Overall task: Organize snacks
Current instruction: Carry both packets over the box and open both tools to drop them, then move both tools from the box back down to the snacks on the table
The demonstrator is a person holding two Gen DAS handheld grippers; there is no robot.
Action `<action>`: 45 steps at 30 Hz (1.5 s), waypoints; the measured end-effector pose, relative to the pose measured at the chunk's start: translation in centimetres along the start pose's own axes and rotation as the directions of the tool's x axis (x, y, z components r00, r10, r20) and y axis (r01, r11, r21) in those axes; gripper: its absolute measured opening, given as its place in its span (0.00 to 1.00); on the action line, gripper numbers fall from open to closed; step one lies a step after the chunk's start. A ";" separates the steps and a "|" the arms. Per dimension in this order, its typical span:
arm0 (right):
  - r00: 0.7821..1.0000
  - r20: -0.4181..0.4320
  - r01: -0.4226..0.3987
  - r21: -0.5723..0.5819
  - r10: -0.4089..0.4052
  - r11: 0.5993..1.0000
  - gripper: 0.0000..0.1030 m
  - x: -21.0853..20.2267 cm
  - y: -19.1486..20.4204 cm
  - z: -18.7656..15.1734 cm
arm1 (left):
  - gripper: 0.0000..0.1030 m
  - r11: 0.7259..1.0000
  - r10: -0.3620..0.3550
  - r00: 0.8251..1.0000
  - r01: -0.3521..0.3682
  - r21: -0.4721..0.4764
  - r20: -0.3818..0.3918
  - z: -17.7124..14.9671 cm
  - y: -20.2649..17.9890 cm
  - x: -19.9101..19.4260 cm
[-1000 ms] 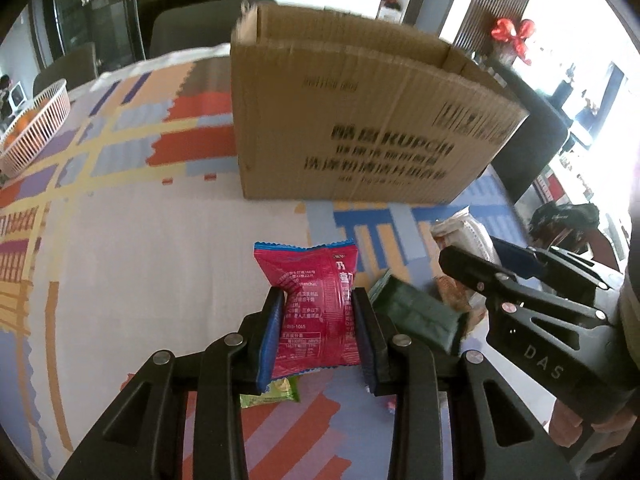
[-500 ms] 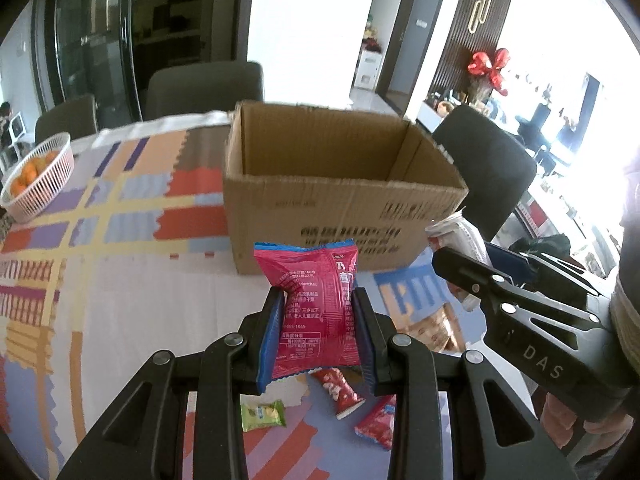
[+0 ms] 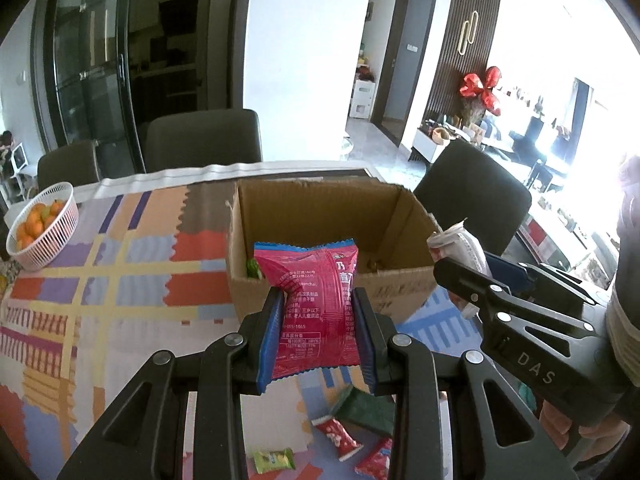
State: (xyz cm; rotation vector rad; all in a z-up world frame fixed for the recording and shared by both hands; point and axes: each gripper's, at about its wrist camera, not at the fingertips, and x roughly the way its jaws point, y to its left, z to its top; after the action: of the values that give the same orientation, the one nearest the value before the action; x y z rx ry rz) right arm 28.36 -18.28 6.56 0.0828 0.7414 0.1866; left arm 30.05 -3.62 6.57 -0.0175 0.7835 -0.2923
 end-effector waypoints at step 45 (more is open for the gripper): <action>0.995 -0.049 0.085 -0.027 -0.087 0.996 0.45 4.2 -2.1 4.3 | 0.56 0.997 0.047 0.999 -0.045 0.065 -0.021 4.6 1.2 3.6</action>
State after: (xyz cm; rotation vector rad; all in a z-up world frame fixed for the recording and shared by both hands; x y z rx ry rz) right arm 34.60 -19.56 6.70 0.0224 0.7912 0.1161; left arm 35.96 -3.86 7.21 0.0642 0.7954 -0.2743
